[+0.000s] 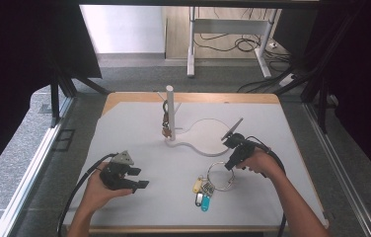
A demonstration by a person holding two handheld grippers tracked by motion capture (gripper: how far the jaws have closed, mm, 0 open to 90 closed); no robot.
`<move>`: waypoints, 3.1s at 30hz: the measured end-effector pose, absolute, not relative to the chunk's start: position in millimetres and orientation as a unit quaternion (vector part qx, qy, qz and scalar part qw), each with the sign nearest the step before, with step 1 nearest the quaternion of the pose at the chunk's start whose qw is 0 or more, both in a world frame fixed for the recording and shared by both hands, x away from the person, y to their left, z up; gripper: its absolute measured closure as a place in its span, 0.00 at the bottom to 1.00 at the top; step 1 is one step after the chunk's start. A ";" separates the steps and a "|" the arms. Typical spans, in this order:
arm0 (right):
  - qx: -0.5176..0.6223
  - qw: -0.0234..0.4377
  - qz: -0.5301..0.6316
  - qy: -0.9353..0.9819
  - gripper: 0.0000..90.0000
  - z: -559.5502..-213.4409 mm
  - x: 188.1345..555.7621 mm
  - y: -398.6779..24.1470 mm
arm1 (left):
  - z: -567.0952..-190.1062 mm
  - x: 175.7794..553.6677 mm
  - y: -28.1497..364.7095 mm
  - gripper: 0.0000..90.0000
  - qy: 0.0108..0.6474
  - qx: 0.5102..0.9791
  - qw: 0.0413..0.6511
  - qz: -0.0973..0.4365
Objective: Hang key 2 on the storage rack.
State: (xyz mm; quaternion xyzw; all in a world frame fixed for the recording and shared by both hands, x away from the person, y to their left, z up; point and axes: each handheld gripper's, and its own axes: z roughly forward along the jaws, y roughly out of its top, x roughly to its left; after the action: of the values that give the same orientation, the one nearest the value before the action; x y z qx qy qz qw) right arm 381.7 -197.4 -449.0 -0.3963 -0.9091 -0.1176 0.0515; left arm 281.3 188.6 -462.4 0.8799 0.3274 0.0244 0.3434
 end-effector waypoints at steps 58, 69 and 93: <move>-0.357 0.053 -0.166 -0.918 0.97 -337.1 402.1 -169.7 | -462.5 282.2 192.6 0.45 0.329 0.879 0.345 0.021; -0.358 0.049 -0.181 -0.915 0.97 -328.7 421.6 -161.5 | -461.9 282.7 193.7 0.45 0.324 0.882 0.342 0.022; -0.361 0.036 -0.189 -0.912 0.97 -307.5 454.2 -135.4 | -458.7 280.1 196.9 0.45 0.326 0.876 0.355 0.023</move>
State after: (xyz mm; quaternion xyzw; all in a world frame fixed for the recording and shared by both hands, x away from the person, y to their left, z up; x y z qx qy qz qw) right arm 454.2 -135.4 -307.5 -0.3614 -0.9123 -0.1890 0.0363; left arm 280.1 196.9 -458.7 0.8762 0.3257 0.0230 0.3546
